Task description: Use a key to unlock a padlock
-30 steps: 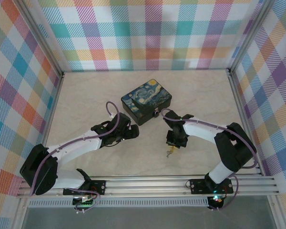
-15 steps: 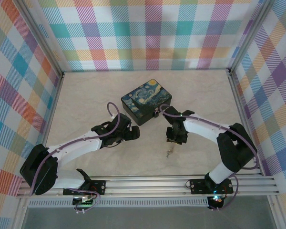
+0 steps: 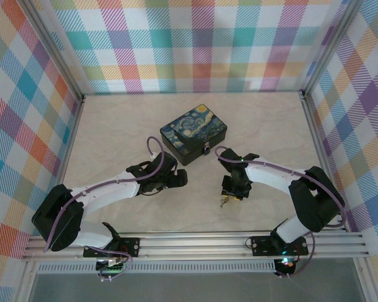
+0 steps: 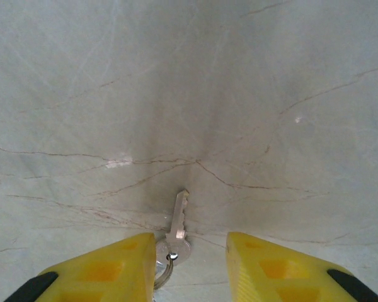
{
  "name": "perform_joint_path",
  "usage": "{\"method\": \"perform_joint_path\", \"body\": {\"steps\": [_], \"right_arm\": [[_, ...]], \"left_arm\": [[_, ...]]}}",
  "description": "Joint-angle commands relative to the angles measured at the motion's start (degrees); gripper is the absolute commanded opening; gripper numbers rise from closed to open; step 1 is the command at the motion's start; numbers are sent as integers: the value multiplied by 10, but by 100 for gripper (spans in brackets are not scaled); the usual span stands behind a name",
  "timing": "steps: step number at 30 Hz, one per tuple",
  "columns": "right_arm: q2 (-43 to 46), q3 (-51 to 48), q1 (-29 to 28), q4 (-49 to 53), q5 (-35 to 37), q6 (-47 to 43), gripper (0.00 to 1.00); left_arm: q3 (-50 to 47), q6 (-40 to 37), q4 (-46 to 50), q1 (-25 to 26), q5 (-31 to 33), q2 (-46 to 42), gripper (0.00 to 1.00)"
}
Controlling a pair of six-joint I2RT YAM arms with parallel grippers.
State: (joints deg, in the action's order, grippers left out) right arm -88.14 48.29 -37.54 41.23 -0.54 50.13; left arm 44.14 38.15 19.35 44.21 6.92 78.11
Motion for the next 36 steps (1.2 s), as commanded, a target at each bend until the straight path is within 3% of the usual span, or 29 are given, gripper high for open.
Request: {"method": "perform_joint_path", "body": {"steps": [1, 8, 21, 26, 36], "right_arm": [[-17, 5, -5, -3, -13, 7, 34], [-29, 4, -29, 2, -13, 21, 33], [-44, -1, -31, 7, 1, 28, 16], [-48, 20, -28, 4, 10, 7, 4], [-50, 109, -25, 41, 21, -68, 1]], "left_arm": [[16, 6, -3, 9, 3, 5, 97], [14, 6, -5, 9, 5, 9, 97], [3, 8, -8, 9, 6, 1, 97], [2, 7, -2, 10, 9, -3, 97], [27, 2, 1, 10, -13, -5, 98]]}}
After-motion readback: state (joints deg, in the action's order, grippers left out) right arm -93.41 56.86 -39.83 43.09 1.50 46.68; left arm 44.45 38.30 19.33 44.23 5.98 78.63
